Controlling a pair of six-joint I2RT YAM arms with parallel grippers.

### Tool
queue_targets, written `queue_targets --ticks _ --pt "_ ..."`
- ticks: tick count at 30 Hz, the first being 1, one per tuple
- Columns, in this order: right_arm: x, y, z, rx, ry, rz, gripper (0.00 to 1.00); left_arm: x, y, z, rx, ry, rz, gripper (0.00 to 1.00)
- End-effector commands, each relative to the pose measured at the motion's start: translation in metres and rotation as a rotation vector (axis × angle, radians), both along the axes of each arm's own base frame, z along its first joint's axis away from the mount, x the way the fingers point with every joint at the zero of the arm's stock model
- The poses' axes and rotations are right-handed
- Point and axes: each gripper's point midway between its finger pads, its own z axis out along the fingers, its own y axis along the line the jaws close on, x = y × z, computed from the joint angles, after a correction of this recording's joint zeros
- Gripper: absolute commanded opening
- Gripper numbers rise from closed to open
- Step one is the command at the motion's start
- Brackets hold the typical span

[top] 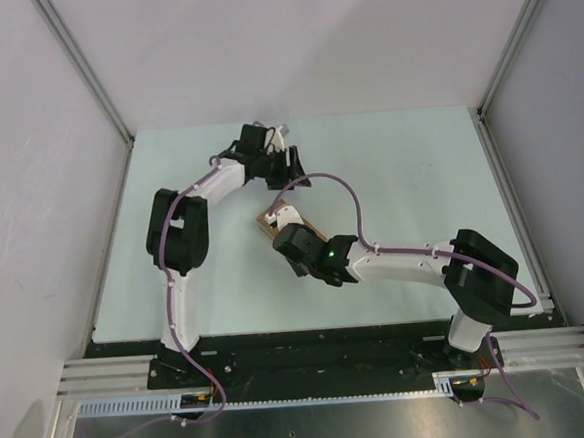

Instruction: Unpack the express box

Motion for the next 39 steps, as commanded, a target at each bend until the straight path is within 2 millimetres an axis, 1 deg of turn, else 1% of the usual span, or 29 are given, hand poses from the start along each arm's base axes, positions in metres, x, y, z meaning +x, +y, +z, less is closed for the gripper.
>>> queue_targets --ticks 1,2,4,5,6,7,8,9,10,12,13,14,15,16,17,18,19,20,22,23,25,26,28,29,33,34,36,38,39 --pt "0.02 -0.016 0.015 0.013 -0.063 -0.13 0.0 0.001 -0.008 0.009 -0.009 -0.04 -0.013 0.66" --pt "0.022 -0.018 0.015 0.014 -0.062 -0.142 0.0 -0.005 -0.004 0.0 0.008 -0.024 -0.014 0.65" --pt "0.031 -0.026 0.012 0.01 -0.064 -0.18 0.0 -0.012 0.005 -0.005 0.033 -0.013 0.004 0.64" --pt "0.034 -0.028 0.011 0.011 -0.065 -0.197 0.0 -0.019 0.012 -0.016 0.056 0.014 0.02 0.63" --pt "0.037 -0.031 0.012 0.014 -0.067 -0.215 0.0 -0.022 0.016 -0.012 0.058 0.011 0.031 0.62" --pt "0.046 -0.038 0.011 0.009 -0.076 -0.251 0.0 -0.023 0.021 -0.013 0.062 0.018 0.048 0.62" --pt "0.048 -0.042 0.01 0.013 -0.072 -0.274 0.0 -0.028 0.026 -0.018 0.075 0.034 0.056 0.61" --pt "0.054 -0.048 0.011 0.013 -0.082 -0.302 0.0 -0.028 0.03 -0.012 0.075 0.022 0.07 0.61" --pt "0.06 -0.056 0.01 0.013 -0.085 -0.338 0.0 -0.032 0.032 -0.013 0.082 0.028 0.076 0.62" --pt "0.068 -0.061 0.016 0.061 -0.095 -0.382 0.0 -0.034 0.031 -0.007 0.079 0.012 0.065 0.62" --pt "0.068 -0.066 0.009 0.07 -0.083 -0.386 0.0 -0.035 0.031 -0.005 0.076 0.008 0.06 0.61" --pt "0.079 -0.071 0.014 0.121 -0.083 -0.412 0.0 -0.036 0.031 -0.007 0.077 0.015 0.06 0.62" --pt "0.079 -0.07 0.01 0.148 -0.056 -0.409 0.0 -0.038 0.031 -0.008 0.074 0.021 0.055 0.61" --pt "0.083 -0.073 0.008 0.16 -0.047 -0.421 0.0 -0.041 0.031 -0.009 0.076 0.03 0.056 0.61" --pt "0.091 -0.078 0.008 0.17 -0.044 -0.438 0.0 -0.046 0.033 -0.014 0.076 0.051 0.058 0.61" --pt "0.095 -0.082 0.006 0.171 -0.041 -0.447 0.0 -0.05 0.032 -0.009 0.064 0.05 0.05 0.61" --pt "0.097 -0.083 0.006 0.175 -0.04 -0.448 0.0 -0.055 0.032 -0.01 0.062 0.059 0.047 0.61" --pt "0.105 -0.086 0.008 0.192 -0.048 -0.457 0.0 -0.063 0.035 -0.015 0.064 0.081 0.046 0.61" --pt "0.111 -0.086 0.008 0.207 -0.046 -0.453 0.0 -0.072 0.033 -0.008 0.046 0.08 0.032 0.61" --pt "0.116 -0.086 0.011 0.23 -0.052 -0.453 0.0 -0.082 0.035 -0.012 0.044 0.104 0.027 0.61" --pt "0.124 -0.088 0.01 0.281 -0.018 -0.468 0.0 -0.094 0.029 -0.004 0.011 0.11 -0.011 0.62" --pt "0.126 -0.088 0.012 0.3 -0.012 -0.469 0.0 -0.103 0.028 -0.007 0.004 0.13 -0.021 0.62" --pt "0.13 -0.088 0.012 0.319 -0.003 -0.467 0.0 -0.114 0.021 -0.001 -0.008 0.125 -0.048 0.62" --pt "0.132 -0.087 0.012 0.323 -0.008 -0.465 0.0 -0.122 0.021 -0.004 -0.009 0.143 -0.059 0.62" --pt "0.137 -0.09 0.016 0.343 -0.012 -0.472 0.0 -0.141 0.012 0.002 -0.034 0.145 -0.112 0.59" --pt "0.14 -0.094 0.015 0.343 -0.013 -0.482 0.0 -0.145 0.009 0.004 -0.046 0.148 -0.131 0.58" --pt "0.141 -0.097 0.016 0.344 -0.017 -0.488 0.0 -0.148 0.007 0.005 -0.05 0.141 -0.155 0.57" --pt "0.142 -0.103 0.018 0.337 -0.02 -0.504 0.0 -0.146 0.009 0.002 -0.038 0.138 -0.145 0.56" --pt "0.141 -0.105 0.019 0.33 -0.023 -0.513 0.0 -0.141 0.013 0.001 -0.019 0.128 -0.123 0.58"
